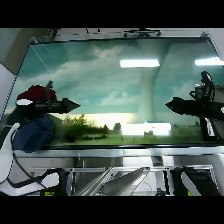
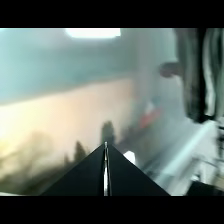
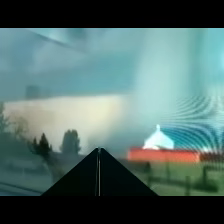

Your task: Fold the shirts.

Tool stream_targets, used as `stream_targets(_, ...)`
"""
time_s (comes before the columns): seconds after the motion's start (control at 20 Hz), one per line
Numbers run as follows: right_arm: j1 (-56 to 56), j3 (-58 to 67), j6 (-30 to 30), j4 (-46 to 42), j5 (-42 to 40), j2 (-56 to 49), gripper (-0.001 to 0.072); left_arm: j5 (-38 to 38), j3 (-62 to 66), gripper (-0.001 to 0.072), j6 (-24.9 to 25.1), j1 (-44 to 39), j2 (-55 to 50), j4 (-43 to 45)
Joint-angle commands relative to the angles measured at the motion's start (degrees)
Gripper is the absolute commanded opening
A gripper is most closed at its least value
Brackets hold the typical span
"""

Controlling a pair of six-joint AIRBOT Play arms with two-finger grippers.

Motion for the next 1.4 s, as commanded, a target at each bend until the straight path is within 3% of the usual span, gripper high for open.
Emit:
stream_targets(0.0,0.0,0.0,0.0,0.9,1.1,-0.4,0.0021,6.6,-0.5,0.0017,-0.2,4.6,6.4,6.5)
stream_targets(0.2,0.0,0.0,0.0,1.5,1.6,-0.4,0.0021,13.4,-0.1,0.0014,-0.1,10.3,8.2,7.8)
stream_targets(0.25,0.0,0.0,0.0,1.5,1.8,-0.4,0.0021,15.4,1.6,0.0284,-0.1,12.2,7.9,10.6)
stream_targets(0.3,0.0,0.0,0.0,1.5,2.1,-0.4,0.0022,17.9,3.8,0.0676,-0.1,13.8,7.5,15.2)
stream_targets(0.4,0.0,0.0,0.0,1.3,2.2,-0.4,0.0058,19.8,9.6,0.0713,-0.4,16.9,5.4,24.7)
stream_targets(0.5,0.0,0.0,0.0,0.8,2.1,-0.4,0.0496,19.6,15.0,0.0713,-2.6,20.2,1.7,30.7)
stream_targets(0.65,0.0,0.0,0.0,0.5,1.9,-0.9,0.0514,17.5,20.7,0.0713,-7.0,24.3,-5.3,37.2)
stream_targets(0.9,0.0,0.0,0.0,0.2,1.7,-2.3,0.0514,15.5,26.3,0.0712,-7.2,25.3,-16.6,37.1)
stream_targets(1.1,0.0,0.0,0.0,0.4,1.3,-3.5,0.0514,14.3,31.0,0.0677,-7.3,23.3,-23.7,37.1)
stream_targets(1.15,0.0,0.0,0.0,0.4,1.3,-3.5,0.0513,13.1,32.3,0.053,-7.5,23.3,-24.6,37.1)
stream_targets(1.25,0.0,0.0,0.0,0.4,1.3,-3.5,0.0512,8.9,35.5,-0.0007,-8.2,23.3,-25.2,37.1)
stream_targets(1.35,0.0,0.0,0.0,0.4,1.3,-3.6,0.0512,4.4,39.7,0.0,-9.8,23.2,-25.2,35.4)
